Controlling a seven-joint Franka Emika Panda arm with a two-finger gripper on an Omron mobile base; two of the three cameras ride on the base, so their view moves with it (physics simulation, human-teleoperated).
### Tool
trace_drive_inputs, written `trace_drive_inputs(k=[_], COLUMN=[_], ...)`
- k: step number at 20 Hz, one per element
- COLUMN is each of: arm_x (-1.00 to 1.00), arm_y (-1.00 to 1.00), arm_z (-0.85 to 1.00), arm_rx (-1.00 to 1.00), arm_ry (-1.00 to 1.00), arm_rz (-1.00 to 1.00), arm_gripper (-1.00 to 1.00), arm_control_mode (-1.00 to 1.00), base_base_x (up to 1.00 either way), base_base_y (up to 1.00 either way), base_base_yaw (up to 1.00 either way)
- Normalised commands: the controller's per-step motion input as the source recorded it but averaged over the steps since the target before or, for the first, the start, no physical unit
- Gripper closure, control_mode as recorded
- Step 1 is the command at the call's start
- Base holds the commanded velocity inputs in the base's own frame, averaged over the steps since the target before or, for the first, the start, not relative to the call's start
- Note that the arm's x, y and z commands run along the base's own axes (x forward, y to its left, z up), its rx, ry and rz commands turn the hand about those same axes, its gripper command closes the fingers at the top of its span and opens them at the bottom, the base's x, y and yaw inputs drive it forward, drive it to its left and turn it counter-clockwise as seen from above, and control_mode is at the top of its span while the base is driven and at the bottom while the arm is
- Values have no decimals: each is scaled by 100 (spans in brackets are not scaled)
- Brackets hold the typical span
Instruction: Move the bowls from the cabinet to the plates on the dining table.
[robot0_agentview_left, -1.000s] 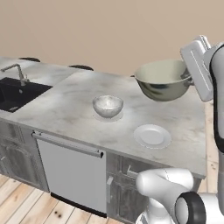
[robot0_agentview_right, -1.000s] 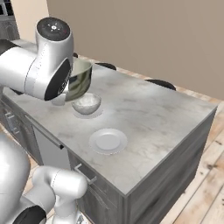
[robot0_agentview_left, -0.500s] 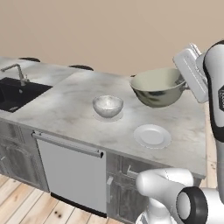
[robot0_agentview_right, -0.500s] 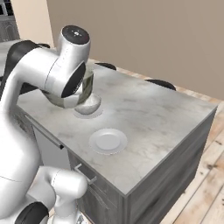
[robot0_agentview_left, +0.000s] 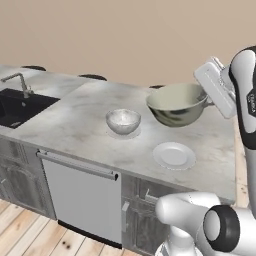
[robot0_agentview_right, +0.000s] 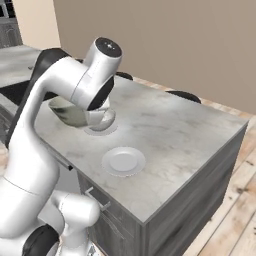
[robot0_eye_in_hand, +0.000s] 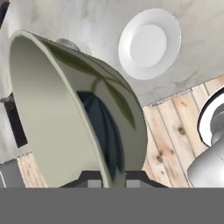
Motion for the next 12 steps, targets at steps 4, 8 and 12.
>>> trace_drive_inputs(k=[4,8,12], arm_x=[17,16,13], arm_y=[-4,-7,-15], arm_z=[-23,-22,-18], arm_rx=[0,0,0], arm_ry=[0,0,0], arm_rz=[13,13,11], arm_gripper=[100,100,100], arm_control_mode=[-100,-100,-100], base_base_x=[0,0,0], base_base_y=[0,0,0], base_base_yaw=[0,0,0])
